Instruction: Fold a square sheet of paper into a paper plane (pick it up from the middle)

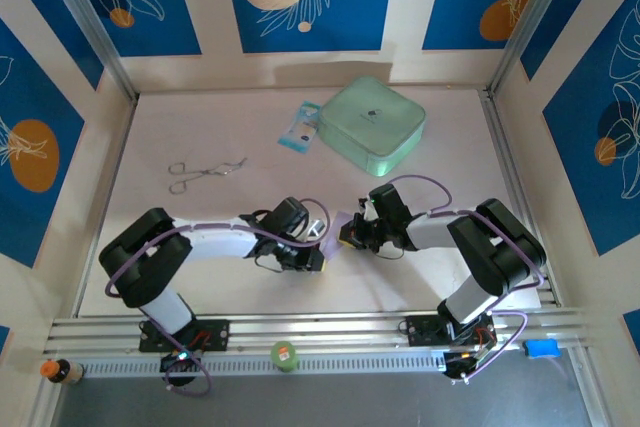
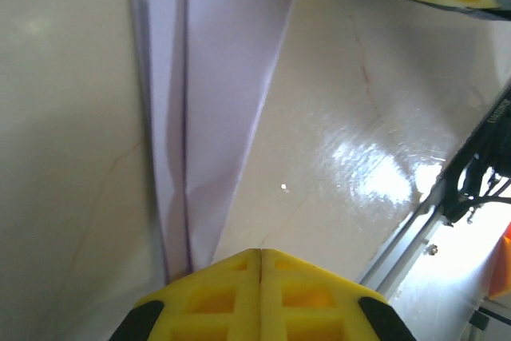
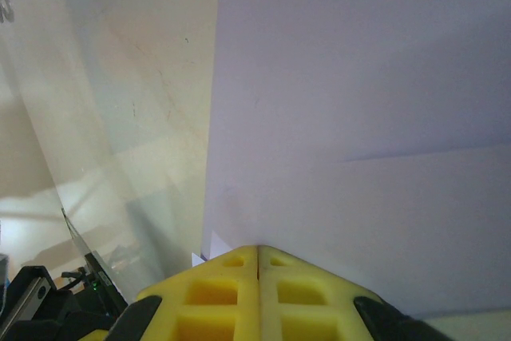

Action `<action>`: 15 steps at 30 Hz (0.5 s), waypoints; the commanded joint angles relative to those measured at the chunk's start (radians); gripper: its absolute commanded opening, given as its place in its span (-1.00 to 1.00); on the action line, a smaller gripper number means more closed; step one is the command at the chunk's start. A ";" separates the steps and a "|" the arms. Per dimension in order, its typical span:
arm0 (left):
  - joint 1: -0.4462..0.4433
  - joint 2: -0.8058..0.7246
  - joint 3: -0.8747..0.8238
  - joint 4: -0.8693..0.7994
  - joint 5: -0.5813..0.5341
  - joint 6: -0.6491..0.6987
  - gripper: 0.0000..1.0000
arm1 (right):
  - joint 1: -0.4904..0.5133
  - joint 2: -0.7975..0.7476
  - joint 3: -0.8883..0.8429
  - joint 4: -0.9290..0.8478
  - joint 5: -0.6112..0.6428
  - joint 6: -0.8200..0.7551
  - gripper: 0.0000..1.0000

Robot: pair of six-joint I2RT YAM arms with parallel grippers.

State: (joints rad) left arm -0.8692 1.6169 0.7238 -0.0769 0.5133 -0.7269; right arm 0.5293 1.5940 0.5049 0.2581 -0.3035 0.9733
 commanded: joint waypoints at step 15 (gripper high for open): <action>-0.004 -0.015 -0.047 -0.050 -0.088 0.003 -1.00 | -0.003 0.049 0.011 -0.068 0.011 -0.025 -1.00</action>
State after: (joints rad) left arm -0.8692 1.6165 0.6994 -0.0788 0.4480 -0.7242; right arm 0.5293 1.6085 0.5182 0.2550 -0.3157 0.9691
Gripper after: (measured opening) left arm 0.064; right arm 0.049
